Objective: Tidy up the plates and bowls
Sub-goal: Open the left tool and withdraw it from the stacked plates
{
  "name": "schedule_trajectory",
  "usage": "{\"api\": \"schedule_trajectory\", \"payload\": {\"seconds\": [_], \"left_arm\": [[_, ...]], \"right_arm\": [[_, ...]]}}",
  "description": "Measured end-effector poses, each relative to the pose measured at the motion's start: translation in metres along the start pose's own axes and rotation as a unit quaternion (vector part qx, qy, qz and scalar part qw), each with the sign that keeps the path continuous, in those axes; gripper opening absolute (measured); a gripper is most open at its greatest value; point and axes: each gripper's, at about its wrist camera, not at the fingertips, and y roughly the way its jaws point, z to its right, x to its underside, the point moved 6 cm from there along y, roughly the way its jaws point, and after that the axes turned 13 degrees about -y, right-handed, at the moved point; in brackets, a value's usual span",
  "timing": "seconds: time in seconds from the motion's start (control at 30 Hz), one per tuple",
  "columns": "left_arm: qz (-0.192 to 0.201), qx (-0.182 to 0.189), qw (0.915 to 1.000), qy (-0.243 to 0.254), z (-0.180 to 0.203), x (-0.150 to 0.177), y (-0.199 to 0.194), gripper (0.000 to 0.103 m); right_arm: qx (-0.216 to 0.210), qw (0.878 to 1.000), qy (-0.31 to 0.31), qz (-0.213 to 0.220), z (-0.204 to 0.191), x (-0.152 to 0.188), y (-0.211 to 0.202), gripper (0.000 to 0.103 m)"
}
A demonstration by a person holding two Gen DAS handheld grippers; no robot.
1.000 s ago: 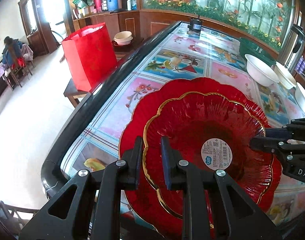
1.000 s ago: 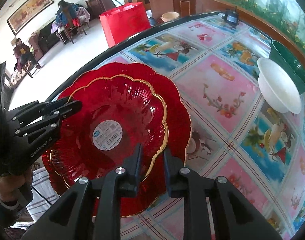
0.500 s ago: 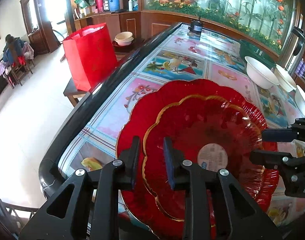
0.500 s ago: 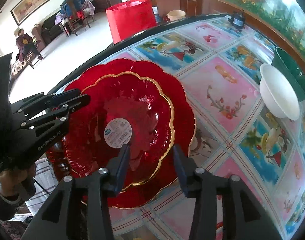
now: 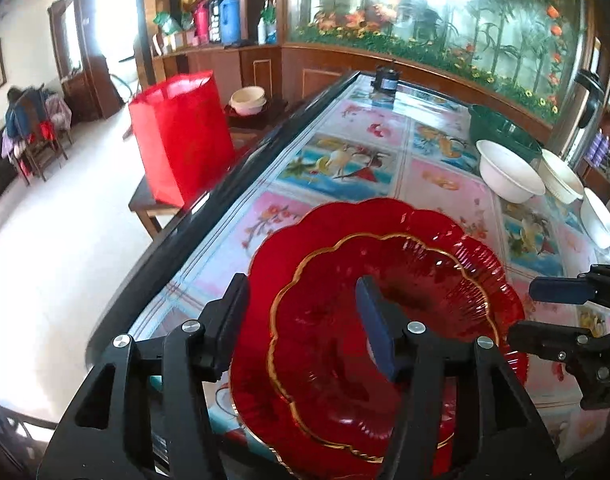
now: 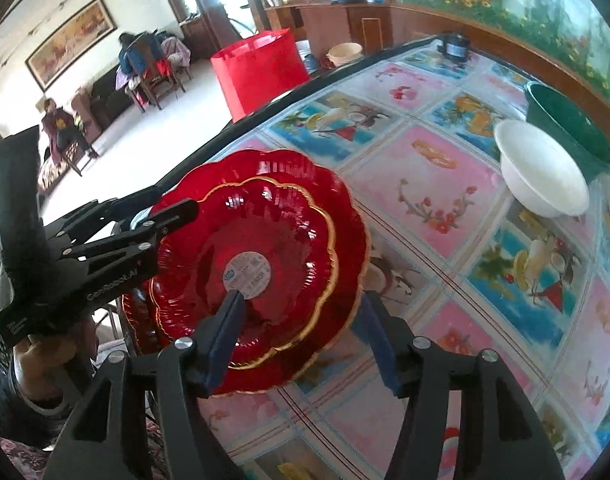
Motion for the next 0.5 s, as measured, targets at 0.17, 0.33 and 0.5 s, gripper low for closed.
{"api": "schedule_trajectory", "payload": {"seconds": [0.17, 0.33, 0.5], "left_arm": [[-0.001, 0.009, 0.9999, 0.005, 0.015, -0.004, -0.002, 0.056], [-0.002, 0.021, 0.9997, 0.014, 0.038, -0.007, -0.003, 0.056], [-0.008, 0.042, 0.9986, 0.03, 0.074, -0.009, -0.002, 0.056]], "right_arm": [[-0.003, 0.999, 0.034, 0.01, 0.018, 0.011, -0.008, 0.062], [0.007, 0.999, 0.051, 0.016, 0.038, 0.02, -0.021, 0.062], [0.027, 0.997, 0.07, 0.018, 0.067, 0.027, -0.034, 0.063]]}}
